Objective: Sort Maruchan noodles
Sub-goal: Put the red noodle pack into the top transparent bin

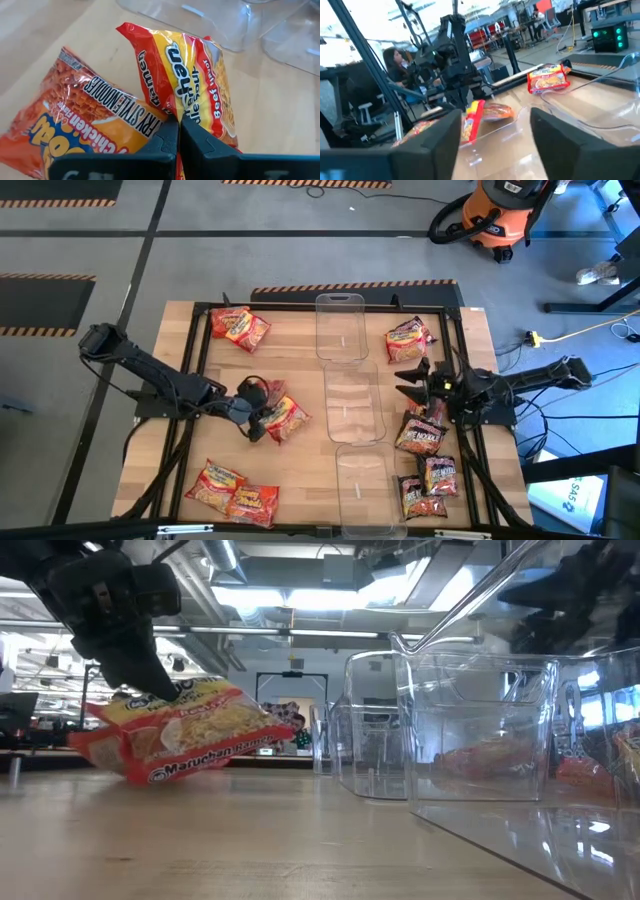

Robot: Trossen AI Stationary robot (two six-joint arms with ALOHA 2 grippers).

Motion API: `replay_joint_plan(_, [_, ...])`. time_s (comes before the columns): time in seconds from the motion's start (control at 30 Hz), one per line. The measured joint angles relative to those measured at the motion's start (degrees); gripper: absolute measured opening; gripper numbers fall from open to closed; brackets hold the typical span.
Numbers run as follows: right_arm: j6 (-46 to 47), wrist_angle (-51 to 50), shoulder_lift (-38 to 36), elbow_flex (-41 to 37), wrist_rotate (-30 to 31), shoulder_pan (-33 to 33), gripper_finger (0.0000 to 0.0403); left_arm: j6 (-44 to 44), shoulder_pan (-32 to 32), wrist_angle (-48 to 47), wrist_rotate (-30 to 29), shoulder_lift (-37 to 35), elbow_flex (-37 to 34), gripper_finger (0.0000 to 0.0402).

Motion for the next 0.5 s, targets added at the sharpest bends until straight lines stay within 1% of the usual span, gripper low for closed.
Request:
replay_joint_plan(0.1, [-0.08, -0.18, 7.29, 3.76, 0.54, 0.00, 0.0251, 1.73, -0.37, 0.17, -1.94, -0.02, 0.00, 0.0000])
replay_joint_plan(0.2, [-2.44, -0.30, 14.93, 8.63, 1.19, 0.00, 0.0263, 3.09, -0.37, 0.24, -2.94, -0.02, 0.02, 0.0000])
replay_joint_plan(0.37, [-7.41, -0.41, 27.17, 17.94, 0.92, 0.00, 0.0266, 4.44, -0.49, 0.48, -4.70, -0.02, 0.02, 0.0000])
replay_joint_plan(0.5, [-9.33, -3.40, 36.92, 25.88, 0.88, -0.02, 0.0266, 5.45, -1.22, 0.52, -6.42, -0.04, 0.04, 0.0000])
